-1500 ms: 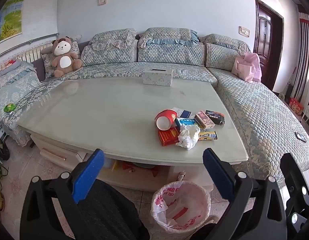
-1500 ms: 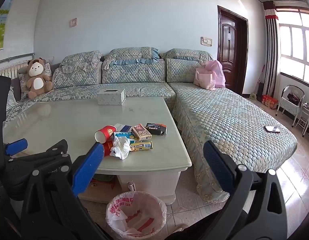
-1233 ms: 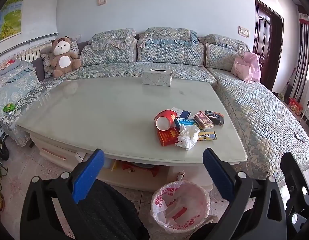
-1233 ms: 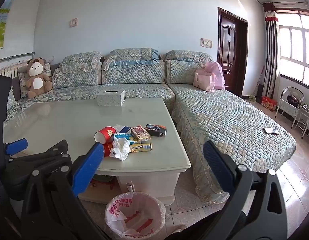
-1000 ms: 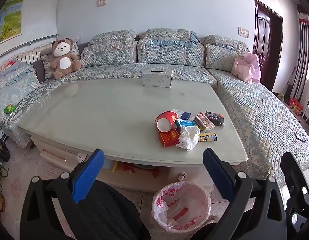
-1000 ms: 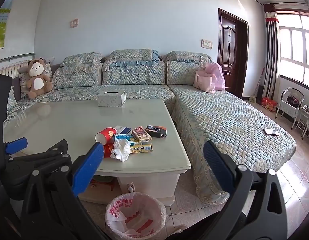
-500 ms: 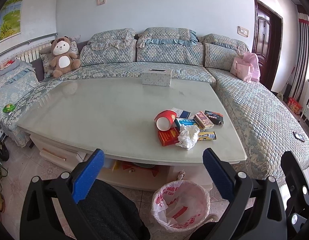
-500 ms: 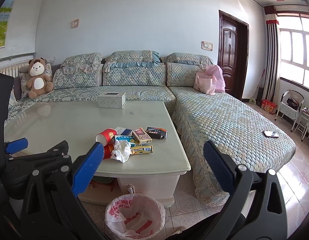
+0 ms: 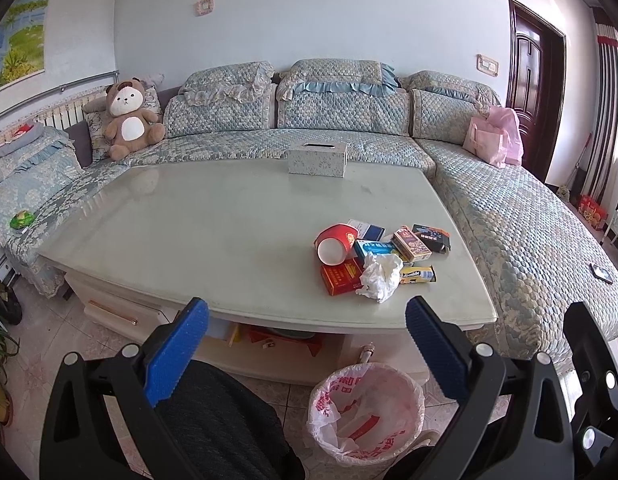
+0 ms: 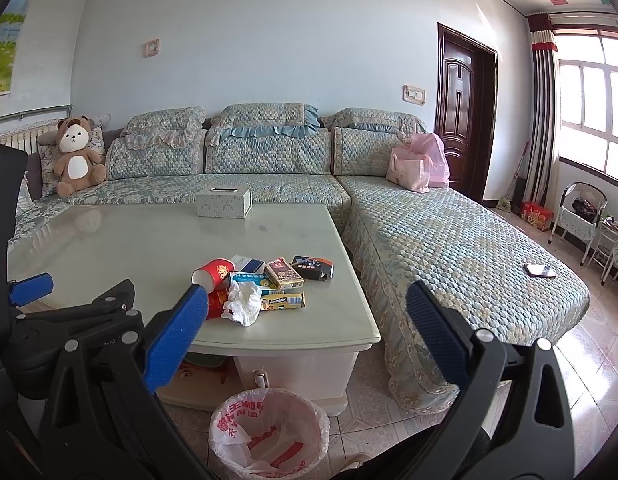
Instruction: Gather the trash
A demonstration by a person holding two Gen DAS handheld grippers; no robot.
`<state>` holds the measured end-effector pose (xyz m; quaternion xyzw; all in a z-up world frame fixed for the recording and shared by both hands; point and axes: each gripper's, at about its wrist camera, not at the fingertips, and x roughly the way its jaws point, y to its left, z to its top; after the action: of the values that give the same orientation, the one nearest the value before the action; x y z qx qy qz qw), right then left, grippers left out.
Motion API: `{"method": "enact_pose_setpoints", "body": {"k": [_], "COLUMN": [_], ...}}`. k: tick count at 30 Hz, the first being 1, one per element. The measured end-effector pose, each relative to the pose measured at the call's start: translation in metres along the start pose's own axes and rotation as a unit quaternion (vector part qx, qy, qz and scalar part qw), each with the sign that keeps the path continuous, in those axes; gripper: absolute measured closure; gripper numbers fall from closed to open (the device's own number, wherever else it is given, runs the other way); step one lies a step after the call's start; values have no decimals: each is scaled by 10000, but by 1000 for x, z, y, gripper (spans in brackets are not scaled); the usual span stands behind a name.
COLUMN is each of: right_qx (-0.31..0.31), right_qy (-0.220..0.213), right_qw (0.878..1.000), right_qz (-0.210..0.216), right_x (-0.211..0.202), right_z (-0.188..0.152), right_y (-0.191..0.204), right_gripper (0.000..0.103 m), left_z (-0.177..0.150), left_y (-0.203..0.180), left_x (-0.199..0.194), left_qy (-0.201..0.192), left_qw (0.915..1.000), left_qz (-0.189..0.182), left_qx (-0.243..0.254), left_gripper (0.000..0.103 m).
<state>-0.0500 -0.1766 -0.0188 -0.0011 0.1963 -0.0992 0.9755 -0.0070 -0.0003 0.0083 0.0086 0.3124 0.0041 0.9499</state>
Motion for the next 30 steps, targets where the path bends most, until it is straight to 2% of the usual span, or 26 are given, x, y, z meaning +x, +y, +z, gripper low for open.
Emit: {"method": "enact_pose_setpoints", "body": {"k": [30], "right_qx": [-10], "right_qy": [-26], "right_qw": [10000], "right_qz": [22], "right_x": [-5], "right_z": [-1], "right_y": [1], "right_gripper": [6], "left_z": [0], "left_y": [-1], "left_x": [-4], "left_qy": [-41], "left_qw": [10000], "left_qz": [57], "left_qx": [63], "left_gripper": [6]}}
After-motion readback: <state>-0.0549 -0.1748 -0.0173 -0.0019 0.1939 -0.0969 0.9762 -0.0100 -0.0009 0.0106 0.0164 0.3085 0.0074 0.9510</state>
